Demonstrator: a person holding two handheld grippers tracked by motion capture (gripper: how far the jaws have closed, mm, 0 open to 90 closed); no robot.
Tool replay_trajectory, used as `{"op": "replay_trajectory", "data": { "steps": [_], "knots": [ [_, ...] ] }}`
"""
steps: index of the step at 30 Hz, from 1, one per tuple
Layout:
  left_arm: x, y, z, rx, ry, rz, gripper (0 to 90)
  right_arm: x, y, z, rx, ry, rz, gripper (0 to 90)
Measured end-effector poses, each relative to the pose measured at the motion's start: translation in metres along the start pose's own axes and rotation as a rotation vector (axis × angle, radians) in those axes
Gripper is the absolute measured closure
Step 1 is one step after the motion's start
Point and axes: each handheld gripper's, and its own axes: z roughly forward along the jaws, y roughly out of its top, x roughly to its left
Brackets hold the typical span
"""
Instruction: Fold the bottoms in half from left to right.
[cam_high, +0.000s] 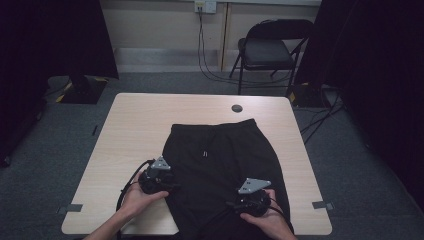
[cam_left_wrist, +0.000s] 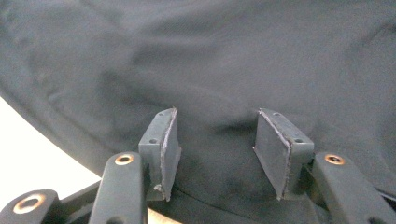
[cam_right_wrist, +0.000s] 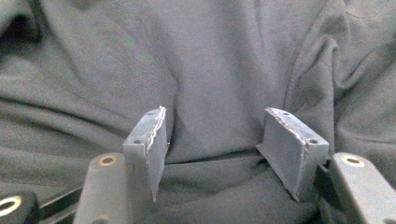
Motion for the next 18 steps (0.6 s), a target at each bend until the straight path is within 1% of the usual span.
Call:
{"op": "replay_trajectory", "data": {
  "steps": [1,2,4,5,6,7,8,9,10,11,12,13,14,15,16,17,18],
  "knots": [
    [0.004,-0.001,-0.002,-0.008,-0.02,-0.014,45.0,0.001,0.001,0.0,0.012,-0.002,0.007,40.5],
    [0.006,-0.001,-0.003,-0.017,-0.028,-0.03,44.8,0.001,0.003,0.0,0.021,-0.005,0.005,40.5],
    [0.011,0.0,-0.006,-0.057,-0.015,-0.045,44.8,0.002,0.007,0.0,0.036,-0.005,0.009,37.3],
    [0.013,0.001,-0.007,-0.064,-0.016,-0.054,44.9,0.004,0.01,-0.001,0.023,-0.006,0.013,37.2],
    [0.014,0.003,-0.008,-0.063,-0.012,-0.052,45.1,0.006,0.013,-0.002,0.006,-0.011,0.011,37.4],
    [0.014,0.005,-0.01,-0.074,0.009,-0.037,46.3,0.008,0.017,-0.004,-0.013,-0.014,0.008,37.9],
    [0.015,0.007,-0.012,-0.091,0.021,-0.036,48.7,0.013,0.024,-0.007,-0.049,-0.014,0.012,40.4],
    [0.016,0.008,-0.012,-0.101,0.031,-0.041,49.9,0.018,0.03,-0.01,-0.074,0.002,0.009,44.9],
    [0.017,0.008,-0.011,-0.102,0.034,-0.034,53.7,0.026,0.037,-0.011,-0.107,0.02,0.003,46.8],
    [0.018,0.009,-0.008,-0.095,0.047,-0.026,55.5,0.032,0.041,-0.011,-0.119,0.035,-0.002,49.2],
    [0.019,0.009,-0.004,-0.084,0.058,-0.022,57.0,0.04,0.047,-0.01,-0.126,0.063,-0.016,53.9],
    [0.02,0.009,0.0,-0.078,0.061,-0.02,59.3,0.052,0.055,-0.006,-0.125,0.09,-0.042,57.0],
    [0.02,0.01,0.001,-0.077,0.061,-0.017,62.3,0.061,0.061,-0.002,-0.118,0.117,-0.054,60.5],
    [0.021,0.011,0.003,-0.076,0.056,0.0,62.8,0.068,0.066,0.002,-0.114,0.133,-0.061,63.1],
    [0.02,0.012,0.005,-0.071,0.065,0.007,62.7,0.08,0.074,0.008,-0.102,0.157,-0.086,65.3],
    [0.02,0.012,0.006,-0.064,0.069,0.008,62.8,0.089,0.079,0.014,-0.104,0.172,-0.106,66.4],
    [0.019,0.012,0.009,-0.041,0.073,0.012,62.8,0.096,0.083,0.017,-0.103,0.184,-0.123,67.5]
  ]
}}
